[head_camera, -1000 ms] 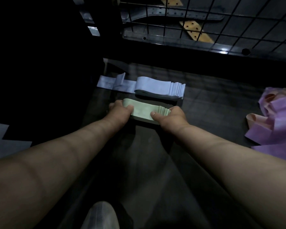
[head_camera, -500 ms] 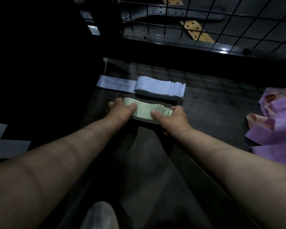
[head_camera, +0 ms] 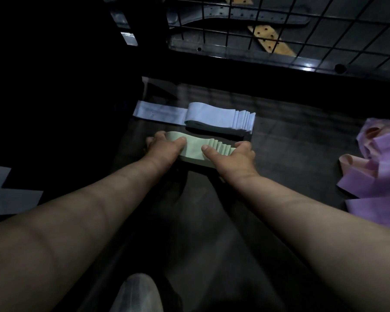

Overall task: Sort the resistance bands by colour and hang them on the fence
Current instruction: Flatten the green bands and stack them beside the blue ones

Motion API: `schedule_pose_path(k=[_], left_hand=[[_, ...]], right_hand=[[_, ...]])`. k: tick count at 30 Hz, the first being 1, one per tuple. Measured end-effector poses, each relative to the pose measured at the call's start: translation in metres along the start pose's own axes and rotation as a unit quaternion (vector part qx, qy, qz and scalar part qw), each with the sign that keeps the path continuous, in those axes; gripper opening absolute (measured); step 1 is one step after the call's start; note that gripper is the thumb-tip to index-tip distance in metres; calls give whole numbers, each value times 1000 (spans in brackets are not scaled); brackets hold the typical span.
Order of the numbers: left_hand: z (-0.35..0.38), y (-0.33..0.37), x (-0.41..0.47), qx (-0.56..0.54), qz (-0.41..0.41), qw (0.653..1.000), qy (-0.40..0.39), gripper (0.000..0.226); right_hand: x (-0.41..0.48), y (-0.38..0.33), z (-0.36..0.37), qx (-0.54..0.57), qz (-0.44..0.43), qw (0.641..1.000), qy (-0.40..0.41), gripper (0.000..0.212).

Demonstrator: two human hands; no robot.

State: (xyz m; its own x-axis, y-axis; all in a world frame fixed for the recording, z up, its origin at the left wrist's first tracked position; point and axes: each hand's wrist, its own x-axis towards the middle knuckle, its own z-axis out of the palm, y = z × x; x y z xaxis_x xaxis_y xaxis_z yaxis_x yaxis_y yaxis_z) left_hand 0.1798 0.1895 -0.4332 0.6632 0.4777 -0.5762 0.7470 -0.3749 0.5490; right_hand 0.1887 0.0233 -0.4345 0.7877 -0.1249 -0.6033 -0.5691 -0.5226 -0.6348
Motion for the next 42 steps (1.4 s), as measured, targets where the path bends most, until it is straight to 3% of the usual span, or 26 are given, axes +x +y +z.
schedule_pose_path(k=[18,22,24,28,30,34,42], left_hand=[[-5,-1,-4,56,50,996,40,69],[-7,1,-7,27,83,996,24,60],[-8,2,-13,32,105,994,11,71],[-7,-3,-22,122,195,973,-12,85],[-8,-7,-24,172,244,954,-27,84],[-15,-13,-16,193,300,934,-4,75],[-26,-4,-1,275,355,893,-12,72]], right_hand=[[-10,3,-1,-18,-18,1000,-5,86],[-12,7,-3,-52,-63,996,-23,86],[-14,10,-6,-93,-111,989,-28,88],[-13,16,-13,-241,-242,939,-38,102],[-11,17,-16,-266,-279,922,-27,95],[-4,12,-24,-239,-305,922,-9,61],[-2,16,-38,-215,-300,928,-38,57]])
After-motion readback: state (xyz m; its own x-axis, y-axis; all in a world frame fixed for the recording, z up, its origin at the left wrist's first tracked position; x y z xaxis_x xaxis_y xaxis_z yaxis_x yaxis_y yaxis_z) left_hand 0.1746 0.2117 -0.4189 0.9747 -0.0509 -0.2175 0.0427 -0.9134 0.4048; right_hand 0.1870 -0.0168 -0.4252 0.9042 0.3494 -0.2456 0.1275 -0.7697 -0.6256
